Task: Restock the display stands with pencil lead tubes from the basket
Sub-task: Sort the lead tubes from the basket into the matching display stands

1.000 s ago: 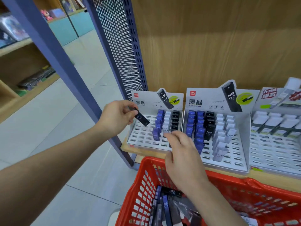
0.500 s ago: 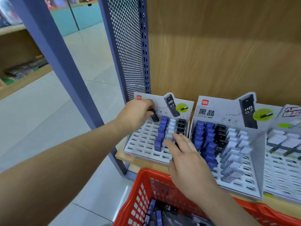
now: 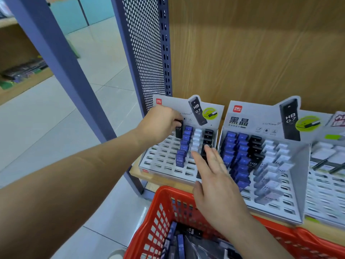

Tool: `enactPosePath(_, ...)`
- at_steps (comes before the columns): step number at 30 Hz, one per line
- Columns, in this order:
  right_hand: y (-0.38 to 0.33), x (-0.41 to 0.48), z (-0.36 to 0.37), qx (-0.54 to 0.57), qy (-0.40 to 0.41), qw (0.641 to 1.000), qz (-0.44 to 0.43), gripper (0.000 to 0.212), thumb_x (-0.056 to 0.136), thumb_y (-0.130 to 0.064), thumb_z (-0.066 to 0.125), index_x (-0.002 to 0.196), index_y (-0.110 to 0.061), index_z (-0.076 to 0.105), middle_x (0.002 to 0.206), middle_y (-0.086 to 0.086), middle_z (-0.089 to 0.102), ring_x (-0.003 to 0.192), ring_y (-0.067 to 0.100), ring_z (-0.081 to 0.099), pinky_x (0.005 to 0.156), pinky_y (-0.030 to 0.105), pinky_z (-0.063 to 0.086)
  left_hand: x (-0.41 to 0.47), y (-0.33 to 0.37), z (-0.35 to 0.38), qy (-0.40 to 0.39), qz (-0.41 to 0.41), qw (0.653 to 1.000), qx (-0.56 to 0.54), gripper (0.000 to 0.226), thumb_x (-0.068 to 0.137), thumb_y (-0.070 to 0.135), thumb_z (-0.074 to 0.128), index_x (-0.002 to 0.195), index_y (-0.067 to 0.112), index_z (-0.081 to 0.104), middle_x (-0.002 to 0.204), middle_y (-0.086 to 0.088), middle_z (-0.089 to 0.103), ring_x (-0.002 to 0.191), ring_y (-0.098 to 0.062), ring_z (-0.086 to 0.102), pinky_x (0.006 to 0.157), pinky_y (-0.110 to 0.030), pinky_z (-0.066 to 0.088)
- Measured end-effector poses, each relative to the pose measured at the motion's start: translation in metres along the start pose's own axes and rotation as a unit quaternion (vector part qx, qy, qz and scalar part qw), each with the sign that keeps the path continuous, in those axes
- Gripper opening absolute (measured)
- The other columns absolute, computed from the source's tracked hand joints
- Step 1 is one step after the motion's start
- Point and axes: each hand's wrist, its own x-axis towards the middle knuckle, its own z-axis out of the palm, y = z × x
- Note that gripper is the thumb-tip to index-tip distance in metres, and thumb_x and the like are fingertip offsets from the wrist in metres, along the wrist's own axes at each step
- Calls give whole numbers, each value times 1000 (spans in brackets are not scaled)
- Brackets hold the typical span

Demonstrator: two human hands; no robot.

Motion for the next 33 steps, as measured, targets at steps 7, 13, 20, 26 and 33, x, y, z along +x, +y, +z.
enactPosePath(7,4,-1,1,9,4,1000,5,73,100,-18,40,156,-36,-2,164,-7,-17,150,9,-18,120,31,20,1,1,1,3,-5,1000,-14,23,91,16,60,112,17,70,113,0,69,109,-20,58,89,-28,45)
enactPosePath(13,4,0,2,13,5,1000,3,72,100,-18,40,156,-36,-1,164,-8,-17,150,9,-17,120,31,18,-1,-4,-7,-15,30,999,2,23,89,12,63,111,12,71,114,-5,69,109,-24,59,89,-27,42)
enactPosePath(20,4,-1,2,9,2,1000,5,70,101,-19,38,156,-36,-2,163,-9,-19,149,8,-18,120,30,14,-4,-3,1,-8,8,1000,21,24,92,13,59,113,14,68,111,-5,70,105,-24,61,88,-33,48)
enactPosePath(26,5,-1,4,17,3,1000,-16,69,101,-19,39,156,-37,1,163,-10,-20,147,7,-25,121,32,14,-3,-1,12,6,25,997,70,23,90,10,56,106,16,72,104,-5,70,98,-27,62,80,-35,50)
enactPosePath(33,13,-35,-22,85,32,992,-83,46,101,-22,46,144,-37,45,151,-24,35,100,-9,58,96,18,48,-21,20,-6,41,-46,997,40,31,98,19,42,118,15,65,108,-9,62,100,-31,57,83,-44,50)
